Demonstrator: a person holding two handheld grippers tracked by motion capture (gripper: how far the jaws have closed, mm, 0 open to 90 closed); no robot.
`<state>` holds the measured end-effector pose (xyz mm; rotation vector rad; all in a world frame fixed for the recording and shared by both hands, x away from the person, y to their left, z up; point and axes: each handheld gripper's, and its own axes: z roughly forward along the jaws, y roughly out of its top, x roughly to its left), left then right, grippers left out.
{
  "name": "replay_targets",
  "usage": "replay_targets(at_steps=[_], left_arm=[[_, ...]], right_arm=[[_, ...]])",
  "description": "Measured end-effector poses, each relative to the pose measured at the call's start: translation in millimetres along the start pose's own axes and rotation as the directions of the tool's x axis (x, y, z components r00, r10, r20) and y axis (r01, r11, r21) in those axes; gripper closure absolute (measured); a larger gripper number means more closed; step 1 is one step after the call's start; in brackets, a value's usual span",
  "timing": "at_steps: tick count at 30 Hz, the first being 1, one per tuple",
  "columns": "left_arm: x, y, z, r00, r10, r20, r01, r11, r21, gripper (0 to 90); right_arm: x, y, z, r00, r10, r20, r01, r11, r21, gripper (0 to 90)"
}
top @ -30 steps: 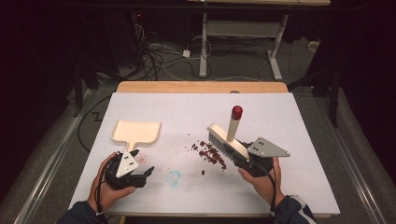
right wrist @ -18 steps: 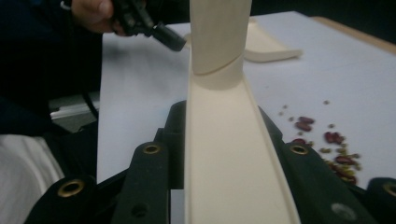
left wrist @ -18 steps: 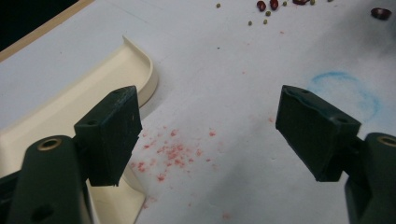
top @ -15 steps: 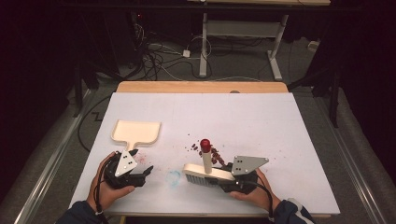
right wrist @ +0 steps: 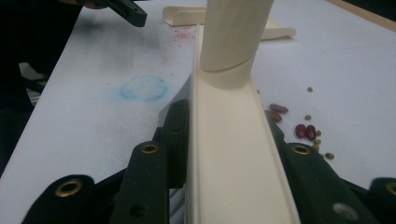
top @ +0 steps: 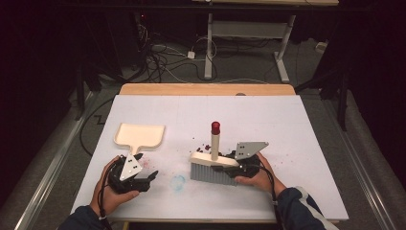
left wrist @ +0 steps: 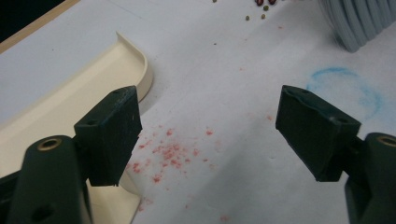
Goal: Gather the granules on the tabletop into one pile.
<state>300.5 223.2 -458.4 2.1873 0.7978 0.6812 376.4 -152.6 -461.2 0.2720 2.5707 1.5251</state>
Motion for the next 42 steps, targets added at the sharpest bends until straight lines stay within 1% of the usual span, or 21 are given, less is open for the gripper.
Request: replay_targets(at_steps=[3,4,5,8,9,12,14,15,16,18,19,22,25,28,31,33,34,36,39,41,42], left_arm=[[0.2,0.2,0.4,1.0,0.001,0.001,-0.001,1.0,0.004,21.4],[-0.5,0.0,0.4,0.9999,-0.008,0.006,0.008,0.9999,0.009,21.4],[-0.1,0.4,0.7,1.0,0.001,0.003,-0.001,1.0,0.004,21.4],[0.2,0.5,0.5,1.0,0.002,0.003,-0.002,1.0,0.002,21.4],[0.0,0.3,0.3,0.9999,-0.009,0.006,0.009,0.9999,0.004,21.4],[2.4,0.9,-1.3,1.0,-0.007,-0.004,0.007,1.0,-0.007,21.4],[3.7,1.2,-2.7,0.9999,-0.012,-0.01,0.012,0.9998,-0.013,21.4],[4.1,1.3,-3.4,0.9998,-0.01,-0.014,0.01,0.9999,-0.014,21.4],[4.3,1.3,-4.0,0.9998,-0.012,-0.015,0.012,0.9998,-0.017,21.4],[4.8,1.1,-4.6,0.9998,-0.014,-0.017,0.013,0.9997,-0.019,21.4],[5.0,0.9,-4.6,0.9998,-0.014,-0.017,0.013,0.9997,-0.02,21.4],[5.7,0.4,-4.2,0.9998,-0.015,-0.016,0.014,0.9997,-0.018,21.4],[6.6,-0.1,-3.9,0.9998,-0.013,-0.016,0.013,0.9998,-0.018,21.4],[6.3,-0.9,-3.4,0.9999,-0.012,-0.012,0.012,0.9998,-0.015,21.4],[6.2,-1.6,-3.0,0.9999,-0.011,-0.011,0.011,0.9999,-0.01,21.4],[6.0,-2.2,-3.8,0.9999,-0.009,-0.012,0.009,0.9999,-0.011,21.4],[6.0,-2.6,-4.2,0.9999,-0.009,-0.011,0.009,0.9999,-0.01,21.4],[6.2,-3.4,-4.3,0.9998,-0.012,-0.013,0.012,0.9999,-0.005,21.4],[5.7,-3.5,-4.8,0.9998,-0.011,-0.015,0.011,0.9999,-0.003,21.5],[4.9,-3.2,-4.7,0.9998,-0.008,-0.017,0.008,1.0,0.001,21.5],[4.4,-3.0,-4.6,0.9998,-0.006,-0.016,0.006,1.0,0.002,21.5]], right_arm=[[-3.5,6.7,1.3,0.9994,-0.023,0.025,0.024,1.0,-0.015,67.5],[-5.5,7.4,1.6,0.9991,-0.021,0.036,0.021,1.0,-0.02,67.5],[-8.0,7.5,2.0,0.9992,-0.009,0.039,0.01,1.0,-0.027,67.6],[-11.4,7.9,3.2,0.9987,0.013,0.048,-0.012,0.999,-0.037,67.6],[-11.2,9.3,3.2,0.9986,0.012,0.052,-0.01,0.999,-0.038,67.6],[-9.4,19.3,0.7,0.9937,0.033,0.107,-0.027,0.998,-0.06,67.6],[-8.3,28.9,-0.4,0.9859,0.066,0.154,-0.053,0.995,-0.089,67.6],[-7.6,34.5,0.0,0.979,0.074,0.19,-0.057,0.994,-0.092,67.6],[-7.7,39.8,0.9,0.9737,0.073,0.216,-0.053,0.994,-0.094,67.6],[-10.3,49.6,3.2,0.9675,0.063,0.245,-0.042,0.995,-0.09,67.7],[-12.6,54.1,5.6,0.9618,0.065,0.266,-0.044,0.996,-0.083,67.6],[-23.5,64.4,16.7,0.9503,0.081,0.301,-0.069,0.996,-0.048,67.6],[-35.3,70.7,32.7,0.9352,0.07,0.347,-0.078,0.997,0.011,67.6],[-44.4,71.0,49.2,0.93,0.081,0.359,-0.101,0.994,0.038,67.6],[-46.7,69.1,63.8,0.9269,0.062,0.37,-0.098,0.992,0.08,67.7],[-46.1,66.2,68.9,0.9274,0.065,0.368,-0.109,0.989,0.1,67.6],[-46.1,64.8,69.2,0.9296,0.065,0.363,-0.11,0.988,0.105,67.7],[-45.4,62.4,66.2,0.9249,0.076,0.372,-0.128,0.985,0.117,67.7],[-44.5,58.5,54.9,0.922,0.104,0.373,-0.156,0.981,0.112,67.8],[-41.8,55.6,45.8,0.9159,0.121,0.383,-0.176,0.978,0.113,67.8],[-40.7,53.5,40.9,0.9171,0.128,0.378,-0.182,0.977,0.112,67.8]])
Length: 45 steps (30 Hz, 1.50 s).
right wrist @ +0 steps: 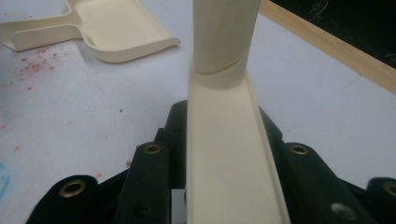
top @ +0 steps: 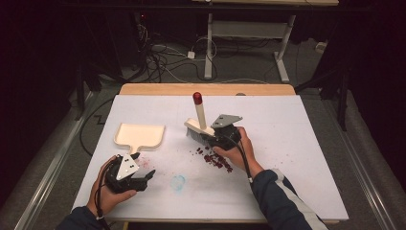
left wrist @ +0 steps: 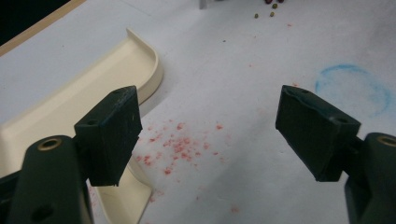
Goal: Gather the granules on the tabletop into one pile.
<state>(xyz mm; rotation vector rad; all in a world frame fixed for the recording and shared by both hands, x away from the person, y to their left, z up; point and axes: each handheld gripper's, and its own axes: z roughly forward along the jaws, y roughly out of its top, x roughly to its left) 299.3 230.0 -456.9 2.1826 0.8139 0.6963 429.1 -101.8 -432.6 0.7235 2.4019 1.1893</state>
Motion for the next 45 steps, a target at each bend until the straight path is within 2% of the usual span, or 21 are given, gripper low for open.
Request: replay_targets(at_steps=[3,7,11,15,18,21,25,29,32,34,35,36,38,39,42,44,45], left_arm=[[-1.5,0.4,1.4,1.0,0.004,0.003,-0.004,0.9999,0.01,21.5],[-2.8,1.2,2.2,0.9999,0.01,0.008,-0.01,0.9998,0.015,21.5],[-3.8,1.9,3.5,0.9999,0.006,0.014,-0.006,0.9997,0.024,21.6],[-3.4,3.1,3.7,0.9998,0.011,0.015,-0.011,0.9997,0.022,21.5],[-2.7,3.5,3.7,0.9998,0.014,0.014,-0.014,0.9997,0.022,21.6],[-1.8,3.6,3.8,0.9999,0.007,0.012,-0.008,0.9999,0.015,21.5],[-1.2,3.4,3.5,0.9999,0.007,0.012,-0.008,0.9999,0.014,21.5],[-0.4,2.9,2.4,0.9999,0.008,0.01,-0.008,0.9999,0.012,21.5],[1.0,2.0,1.5,0.9999,0.01,0.005,-0.01,0.9999,0.003,21.5],[1.5,1.3,1.6,0.9999,0.011,0.005,-0.011,0.9999,0.008,21.6],[1.4,1.2,1.4,0.9999,0.012,0.005,-0.012,0.9999,0.009,21.6],[1.0,1.3,1.1,0.9999,0.012,0.007,-0.012,0.9999,0.006,21.6],[0.6,1.5,0.6,0.9999,0.012,0.007,-0.012,0.9999,0.004,21.6],[-0.1,1.5,0.5,0.9999,0.004,0.011,-0.004,0.9999,0.009,21.7],[-0.8,1.8,1.0,0.9999,0.005,0.013,-0.005,0.9999,0.011,21.9],[-1.5,2.1,1.2,0.9998,0.01,0.016,-0.01,0.9999,0.012,21.9],[-1.7,2.3,1.4,0.9998,0.01,0.016,-0.01,0.9999,0.012,21.9]], right_arm=[[0.7,-8.1,-14.6,0.9992,0.041,-0.003,-0.041,0.999,0.025,67.8],[2.9,-16.8,-35.2,0.9974,0.062,-0.036,-0.061,0.998,0.032,67.8],[9.7,-20.3,-54.9,0.997,0.054,-0.056,-0.052,0.998,0.027,67.7],[14.3,-15.7,-70.8,0.9988,0.035,-0.034,-0.036,0.999,-0.014,67.7],[15.7,-9.8,-74.6,0.9997,0.019,-0.018,-0.02,0.999,-0.047,67.6],[19.0,-4.5,-69.6,0.9997,0.015,-0.017,-0.016,0.997,-0.071,67.6],[30.5,3.4,-49.8,0.9995,0.017,-0.026,-0.019,0.995,-0.099,67.6],[53.4,9.5,-24.1,0.9997,0.025,-0.008,-0.025,0.99,-0.137,67.6],[75.3,1.4,-6.4,0.9971,0.069,0.03,-0.063,0.981,-0.183,67.6],[88.0,-6.1,4.9,0.9945,0.086,0.06,-0.074,0.981,-0.179,67.7],[92.5,-10.0,9.5,0.9918,0.092,0.089,-0.074,0.981,-0.181,67.7],[95.9,-13.9,13.1,0.9867,0.118,0.111,-0.097,0.979,-0.177,67.7],[99.0,-18.5,15.3,0.9713,0.168,0.168,-0.135,0.972,-0.194,67.7],[99.2,-19.0,14.0,0.9649,0.181,0.19,-0.144,0.971,-0.19,67.7],[94.0,-21.3,5.7,0.9543,0.196,0.225,-0.163,0.974,-0.158,67.6],[87.0,-24.8,-2.1,0.9472,0.229,0.225,-0.201,0.97,-0.14,67.6],[82.4,-27.1,-6.4,0.947,0.216,0.238,-0.188,0.973,-0.134,67.6]])
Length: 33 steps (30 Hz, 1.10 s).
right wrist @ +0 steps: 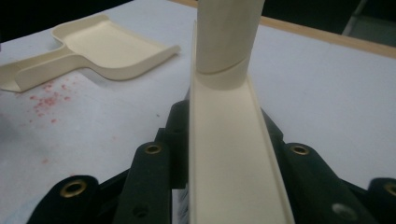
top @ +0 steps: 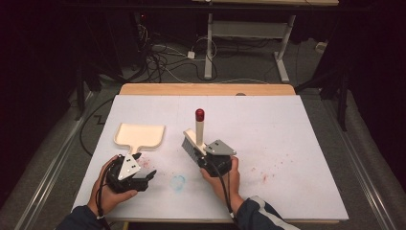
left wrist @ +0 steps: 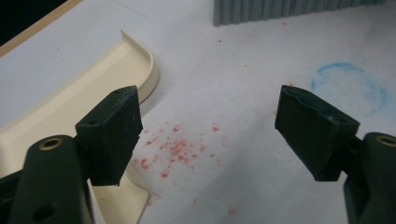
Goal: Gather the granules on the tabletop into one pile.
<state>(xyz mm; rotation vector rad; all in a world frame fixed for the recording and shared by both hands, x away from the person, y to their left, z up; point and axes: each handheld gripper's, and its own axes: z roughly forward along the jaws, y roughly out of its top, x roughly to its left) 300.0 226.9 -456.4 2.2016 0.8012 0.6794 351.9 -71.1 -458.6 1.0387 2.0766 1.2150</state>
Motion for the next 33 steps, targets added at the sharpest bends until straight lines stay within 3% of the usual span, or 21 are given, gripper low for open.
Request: replay_targets(at_steps=[4,9,13,18,21,24,27,29,30,33], left_arm=[[-0.4,1.3,1.1,1.0,0.006,0.002,-0.006,1.0,0.007,21.9],[-2.3,2.8,2.6,0.9999,0.012,0.009,-0.012,0.9999,0.006,21.9],[-1.6,2.9,3.6,0.9998,0.014,0.015,-0.014,0.9999,0.01,21.9],[-1.7,2.4,2.9,0.9997,0.018,0.016,-0.018,0.9998,0.008,21.9],[-1.4,2.0,2.5,0.9997,0.02,0.017,-0.02,0.9997,0.012,21.9],[-1.6,2.0,2.1,0.9996,0.021,0.017,-0.021,0.9997,0.01,21.9],[-1.8,1.9,2.2,0.9997,0.021,0.015,-0.021,0.9997,0.01,21.9],[-1.6,1.8,2.3,0.9997,0.022,0.015,-0.022,0.9997,0.012,21.9],[-1.6,1.7,2.3,0.9997,0.022,0.014,-0.022,0.9997,0.014,21.9],[-2.0,1.7,2.2,0.9996,0.023,0.014,-0.023,0.9996,0.015,21.9]], right_arm=[[-18.2,-5.1,-12.3,0.9991,0.041,0.0,-0.041,0.999,0.015,67.6],[-28.6,-6.5,-23.3,0.9992,0.033,0.023,-0.034,0.999,0.017,67.7],[-35.9,-2.2,-31.3,0.9988,0.047,-0.014,-0.047,0.999,-0.022,67.7],[-42.5,10.7,-46.9,0.9993,0.015,-0.035,-0.017,0.997,-0.072,67.6],[-48.7,16.3,-56.6,0.9984,-0.03,-0.047,0.026,0.996,-0.09,67.6],[-55.6,19.1,-66.4,0.9915,-0.072,-0.108,0.061,0.992,-0.107,67.5],[-61.4,18.0,-76.9,0.9686,-0.16,-0.191,0.134,0.981,-0.139,67.5],[-63.5,14.1,-83.0,0.9427,-0.211,-0.258,0.177,0.973,-0.149,67.5],[-64.4,10.8,-85.9,0.9273,-0.229,-0.296,0.191,0.969,-0.154,67.5],[-66.4,-1.9,-92.7,0.8613,-0.296,-0.413,0.25,0.955,-0.161,67.5]])
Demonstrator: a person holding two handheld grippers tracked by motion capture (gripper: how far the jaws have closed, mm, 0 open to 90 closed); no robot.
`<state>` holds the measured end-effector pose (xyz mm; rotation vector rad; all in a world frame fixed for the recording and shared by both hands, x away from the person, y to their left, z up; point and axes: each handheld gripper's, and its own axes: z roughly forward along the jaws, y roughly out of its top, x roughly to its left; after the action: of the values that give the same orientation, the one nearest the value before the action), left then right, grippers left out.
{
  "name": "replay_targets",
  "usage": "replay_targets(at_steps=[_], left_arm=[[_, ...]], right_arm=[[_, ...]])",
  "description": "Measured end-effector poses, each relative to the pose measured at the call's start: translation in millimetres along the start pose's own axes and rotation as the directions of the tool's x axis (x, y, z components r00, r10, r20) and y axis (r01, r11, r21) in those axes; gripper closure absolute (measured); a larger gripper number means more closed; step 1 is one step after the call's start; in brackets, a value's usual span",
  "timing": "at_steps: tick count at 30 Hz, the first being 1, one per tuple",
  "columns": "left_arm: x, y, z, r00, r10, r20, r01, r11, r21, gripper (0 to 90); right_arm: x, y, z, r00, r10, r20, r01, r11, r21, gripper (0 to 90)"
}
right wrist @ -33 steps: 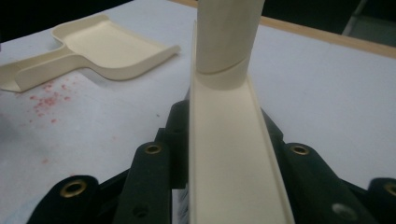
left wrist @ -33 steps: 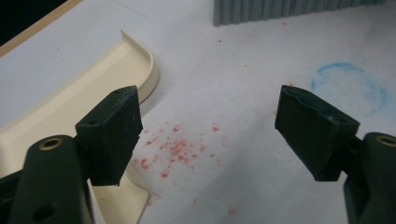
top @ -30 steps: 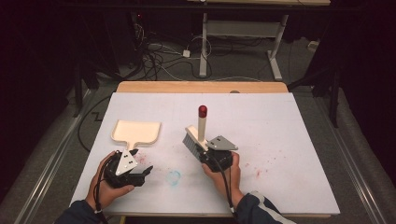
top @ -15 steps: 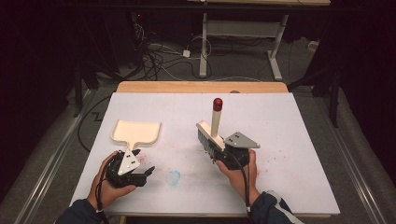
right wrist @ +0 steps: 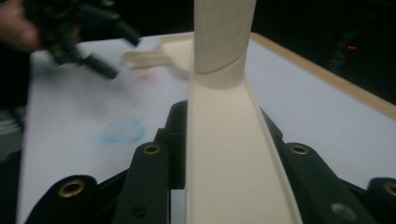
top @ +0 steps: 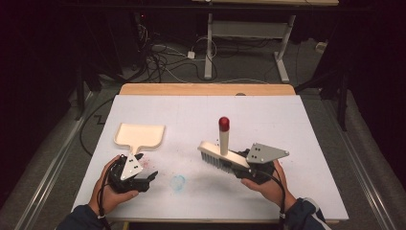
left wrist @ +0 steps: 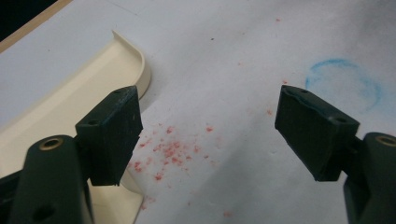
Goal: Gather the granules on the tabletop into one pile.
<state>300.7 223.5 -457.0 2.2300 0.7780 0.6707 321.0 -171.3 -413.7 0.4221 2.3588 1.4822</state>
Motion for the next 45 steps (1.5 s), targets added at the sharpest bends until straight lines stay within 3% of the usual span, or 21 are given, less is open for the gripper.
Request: replay_targets(at_steps=[2,5,10,15,18,21,24,30,40,43,45], left_arm=[[-0.3,0.1,0.2,1.0,-0.001,0.0,0.001,1.0,0.001,22.0],[-0.7,0.5,0.9,1.0,0.004,0.001,-0.004,1.0,0.006,21.9],[-1.2,0.9,3.6,0.9999,0.01,0.009,-0.01,0.9999,0.013,21.9],[-1.2,0.1,5.8,0.9998,0.015,0.014,-0.015,0.9996,0.023,22.0],[-1.2,-0.2,6.4,0.9998,0.014,0.015,-0.014,0.9996,0.026,22.0],[-1.4,-0.1,6.6,0.9998,0.015,0.016,-0.015,0.9995,0.029,22.0],[-1.9,0.2,7.0,0.9997,0.016,0.017,-0.017,0.9994,0.03,22.1],[-2.0,0.1,7.9,0.9995,0.018,0.025,-0.018,0.9994,0.031,22.0],[-1.5,-0.2,6.8,0.9996,0.018,0.023,-0.019,0.9995,0.025,22.0],[-1.1,-0.3,6.2,0.9997,0.017,0.02,-0.018,0.9995,0.025,22.0],[-1.5,-0.2,6.2,0.9997,0.017,0.019,-0.017,0.9996,0.024,22.1]], right_arm=[[1.7,-8.7,-3.5,0.9943,-0.022,-0.105,0.023,1.0,0.008,67.4],[-0.5,-22.0,-3.1,0.9799,-0.053,-0.193,0.058,0.998,0.024,67.5],[-16.8,-37.7,12.3,0.965,-0.058,-0.256,0.075,0.996,0.056,67.6],[-43.4,-40.5,22.9,0.971,-0.044,-0.235,0.059,0.996,0.059,67.6],[-52.2,-39.0,30.9,0.9699,-0.044,-0.24,0.061,0.996,0.065,67.5],[-55.6,-34.6,39.8,0.9678,-0.061,-0.244,0.078,0.995,0.061,67.6],[-59.1,-30.8,47.6,0.971,-0.062,-0.231,0.076,0.996,0.054,67.6],[-66.8,-27.9,59.7,0.9758,-0.041,-0.215,0.05,0.998,0.037,67.7],[-65.7,-13.7,61.6,0.9801,-0.056,-0.19,0.055,0.998,-0.013,67.8],[-66.0,-5.7,56.0,0.9891,-0.072,-0.129,0.07,0.997,-0.016,67.8],[-69.8,-1.7,51.8,0.9944,-0.058,-0.089,0.056,0.998,-0.026,67.7]])
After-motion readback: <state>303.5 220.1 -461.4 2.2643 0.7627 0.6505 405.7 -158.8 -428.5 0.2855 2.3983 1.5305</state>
